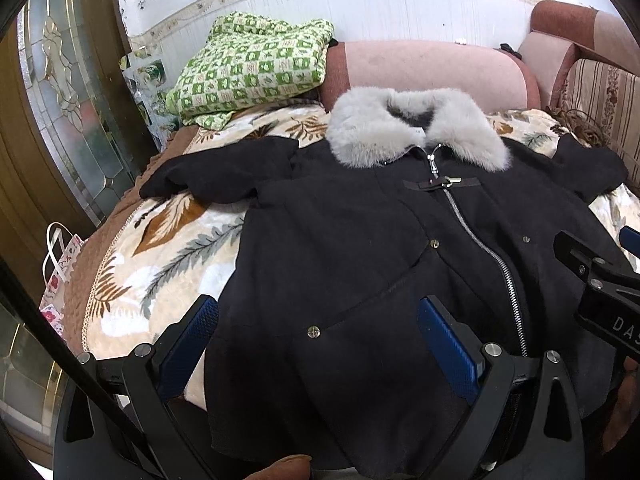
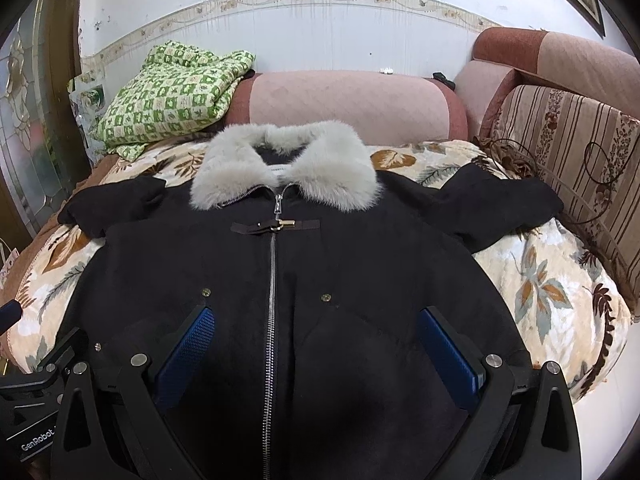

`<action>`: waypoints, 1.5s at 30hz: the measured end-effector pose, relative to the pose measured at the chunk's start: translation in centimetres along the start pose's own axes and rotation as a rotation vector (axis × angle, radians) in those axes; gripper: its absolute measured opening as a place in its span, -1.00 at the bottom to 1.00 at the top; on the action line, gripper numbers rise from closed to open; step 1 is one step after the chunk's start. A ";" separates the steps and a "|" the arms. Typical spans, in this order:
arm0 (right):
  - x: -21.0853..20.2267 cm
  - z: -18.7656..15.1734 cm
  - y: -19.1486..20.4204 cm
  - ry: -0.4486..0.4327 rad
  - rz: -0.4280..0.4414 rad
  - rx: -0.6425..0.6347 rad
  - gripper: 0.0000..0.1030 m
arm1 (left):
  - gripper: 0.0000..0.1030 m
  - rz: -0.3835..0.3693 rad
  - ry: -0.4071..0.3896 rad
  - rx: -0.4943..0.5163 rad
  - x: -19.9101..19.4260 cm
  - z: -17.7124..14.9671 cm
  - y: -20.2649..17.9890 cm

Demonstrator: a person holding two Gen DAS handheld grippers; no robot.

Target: Fold large clothes

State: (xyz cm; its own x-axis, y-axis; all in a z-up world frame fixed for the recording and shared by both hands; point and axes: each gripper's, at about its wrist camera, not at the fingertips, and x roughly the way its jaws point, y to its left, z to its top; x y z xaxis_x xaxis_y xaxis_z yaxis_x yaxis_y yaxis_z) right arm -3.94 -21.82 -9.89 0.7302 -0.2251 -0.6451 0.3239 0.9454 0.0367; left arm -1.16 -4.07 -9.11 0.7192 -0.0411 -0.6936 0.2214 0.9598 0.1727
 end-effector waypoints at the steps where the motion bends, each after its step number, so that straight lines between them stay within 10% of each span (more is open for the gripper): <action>1: 0.2 -0.1 -0.1 0.005 0.000 0.001 0.99 | 0.93 -0.003 0.006 0.000 0.2 0.0 -0.1; 14: 0.6 -1.5 -2.3 0.086 -0.022 0.072 0.99 | 0.93 -0.078 0.051 -0.031 -1.2 -2.1 -2.0; 24: -3.7 -4.1 -4.4 0.054 -0.056 0.146 0.99 | 0.93 -0.154 0.016 0.164 -6.0 -6.3 -5.3; 33: -5.2 -7.8 -5.1 0.094 -0.061 0.201 0.99 | 0.93 -0.214 0.055 0.086 -6.1 -6.8 -3.5; 45: -6.1 -8.6 -4.4 0.088 0.092 0.245 0.99 | 0.93 -0.487 -0.012 -0.009 -7.3 -6.6 -1.2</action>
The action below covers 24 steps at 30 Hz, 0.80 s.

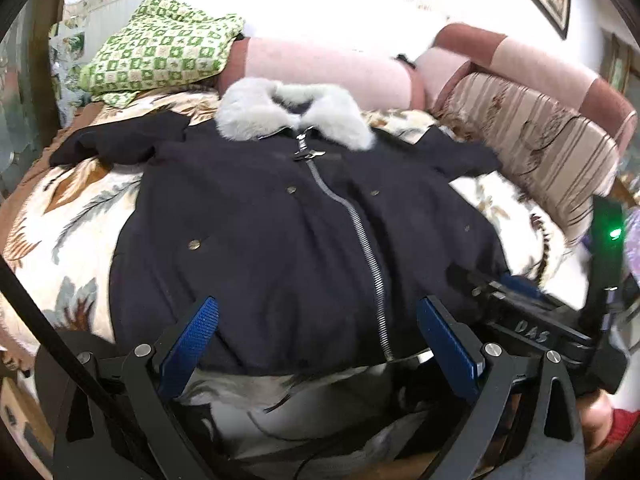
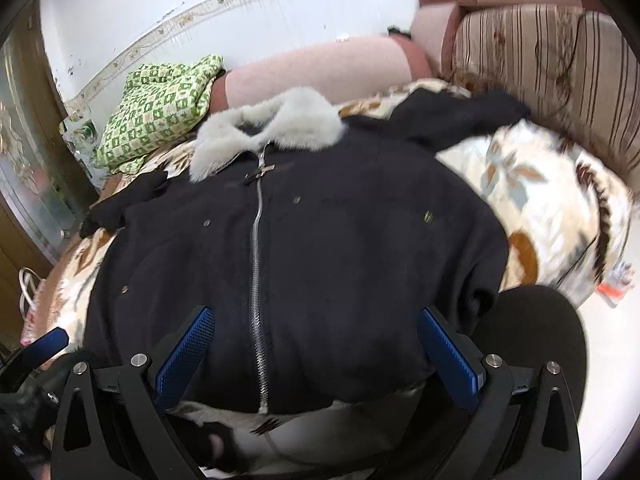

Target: Fold large clothes

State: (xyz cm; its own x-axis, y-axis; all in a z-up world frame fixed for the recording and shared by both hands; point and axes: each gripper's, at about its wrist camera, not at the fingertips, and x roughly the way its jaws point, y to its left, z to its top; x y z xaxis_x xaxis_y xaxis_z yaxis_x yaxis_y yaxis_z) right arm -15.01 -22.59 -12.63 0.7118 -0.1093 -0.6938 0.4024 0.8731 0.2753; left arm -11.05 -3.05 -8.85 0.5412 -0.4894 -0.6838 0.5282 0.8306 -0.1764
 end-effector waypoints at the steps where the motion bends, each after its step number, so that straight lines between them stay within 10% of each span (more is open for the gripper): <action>1: 0.0 0.0 0.1 -0.001 0.002 -0.001 0.99 | 0.93 -0.013 -0.005 0.001 -0.1 0.1 0.0; 12: 0.7 0.1 1.5 -0.023 0.075 -0.071 0.99 | 0.93 -0.058 0.060 0.016 2.5 0.8 -0.4; 24: 3.9 0.9 -0.2 0.034 0.032 -0.025 0.99 | 0.93 0.093 0.159 0.038 6.4 1.2 0.6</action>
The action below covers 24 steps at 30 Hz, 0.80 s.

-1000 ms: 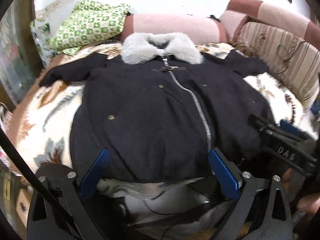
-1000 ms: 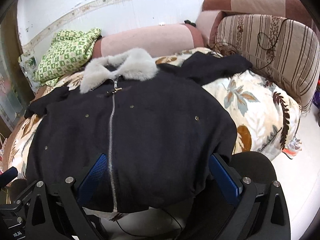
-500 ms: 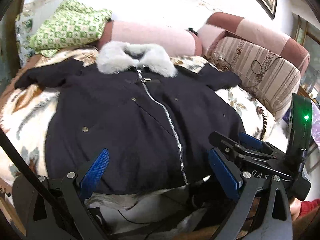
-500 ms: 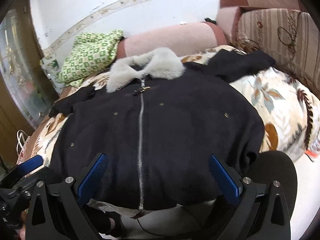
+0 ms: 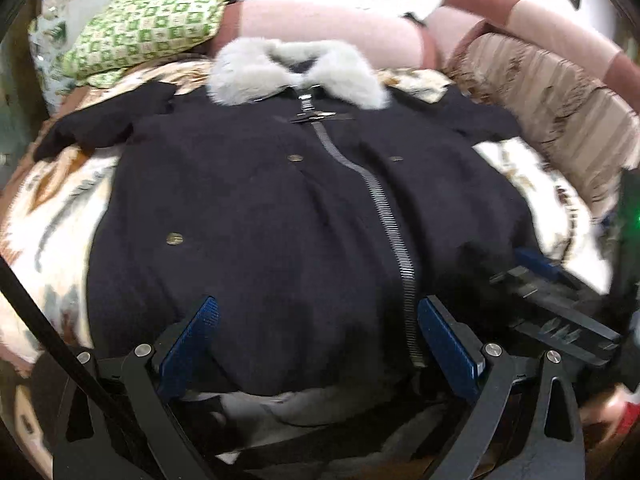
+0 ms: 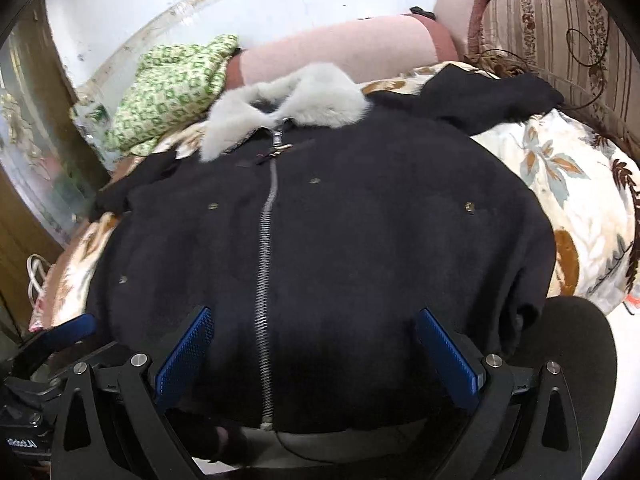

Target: Fold large clothes

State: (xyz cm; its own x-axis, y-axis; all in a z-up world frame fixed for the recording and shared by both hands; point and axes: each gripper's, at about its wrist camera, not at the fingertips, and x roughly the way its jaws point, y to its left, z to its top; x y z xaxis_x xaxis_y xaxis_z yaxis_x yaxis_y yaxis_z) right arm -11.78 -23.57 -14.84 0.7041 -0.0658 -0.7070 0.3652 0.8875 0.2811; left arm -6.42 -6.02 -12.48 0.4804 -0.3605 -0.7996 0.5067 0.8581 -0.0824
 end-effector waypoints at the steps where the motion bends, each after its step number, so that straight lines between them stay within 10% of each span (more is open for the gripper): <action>1: 0.0 0.4 -0.4 -0.015 -0.014 0.012 0.99 | 0.93 0.013 0.000 -0.017 0.3 0.3 0.6; 24: 3.5 10.7 0.4 -0.161 -0.103 -0.057 0.99 | 0.93 0.396 -0.148 -0.262 0.7 10.1 14.5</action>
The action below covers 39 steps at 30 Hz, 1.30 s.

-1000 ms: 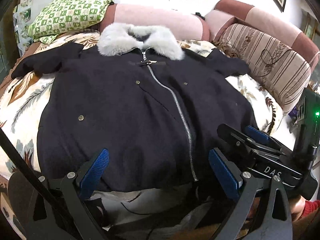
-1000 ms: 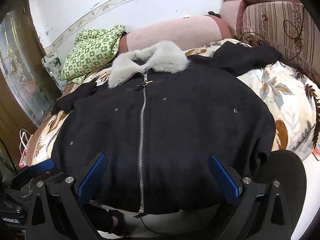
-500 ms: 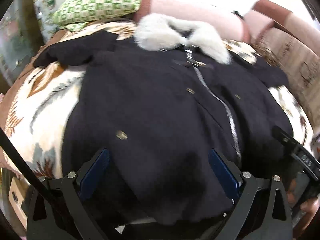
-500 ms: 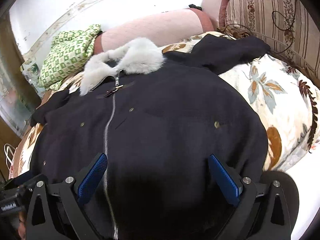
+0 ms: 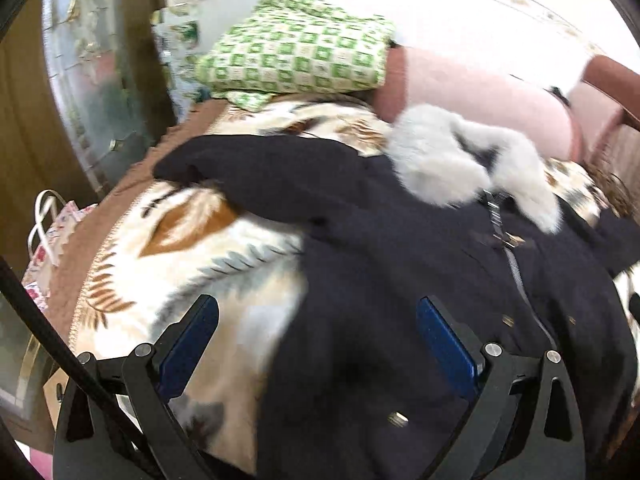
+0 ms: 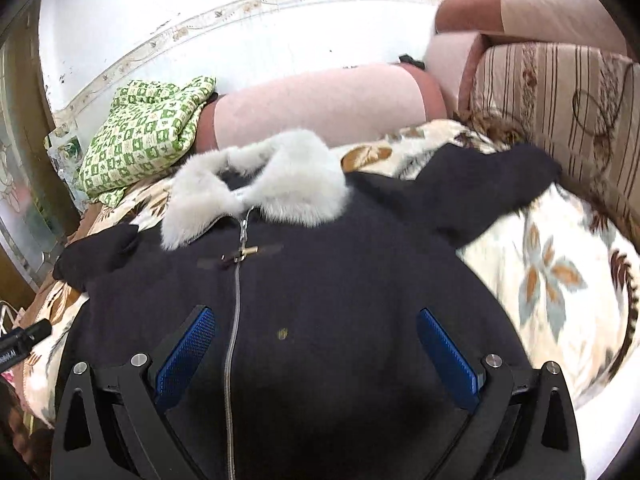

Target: Fold large clothes

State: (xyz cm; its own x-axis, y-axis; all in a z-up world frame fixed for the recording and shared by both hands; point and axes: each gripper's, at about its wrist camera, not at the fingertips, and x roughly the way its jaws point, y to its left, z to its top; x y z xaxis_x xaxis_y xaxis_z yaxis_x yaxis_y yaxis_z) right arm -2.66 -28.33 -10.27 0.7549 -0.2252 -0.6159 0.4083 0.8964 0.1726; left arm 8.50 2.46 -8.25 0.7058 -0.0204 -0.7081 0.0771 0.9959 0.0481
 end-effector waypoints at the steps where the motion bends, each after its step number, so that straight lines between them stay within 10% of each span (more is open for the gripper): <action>1: 0.3 0.3 0.1 -0.005 -0.010 -0.010 0.99 | 0.93 0.016 -0.003 -0.007 0.2 0.2 0.6; 16: 7.7 4.2 1.1 -0.106 -0.136 -0.147 0.99 | 0.90 0.210 -0.076 -0.417 10.3 10.9 16.6; 26: 10.4 3.6 -0.8 -0.007 -0.144 -0.084 0.99 | 0.60 -0.175 0.084 -0.812 22.3 10.6 25.8; 33: 11.8 2.9 0.5 0.027 -0.171 -0.150 0.99 | 0.52 -0.260 0.080 -0.873 26.2 11.2 26.6; 39: 13.9 2.4 0.3 0.107 -0.189 -0.156 0.99 | -0.45 -0.280 0.130 -0.902 28.5 12.2 26.3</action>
State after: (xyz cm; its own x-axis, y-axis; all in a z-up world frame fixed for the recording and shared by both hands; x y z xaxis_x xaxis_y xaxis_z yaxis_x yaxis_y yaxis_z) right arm 9.16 -32.07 -16.90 0.6107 -0.3595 -0.7055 0.4465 0.8922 -0.0681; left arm 39.19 27.03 -18.58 0.6557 -0.3124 -0.6873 -0.3797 0.6505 -0.6578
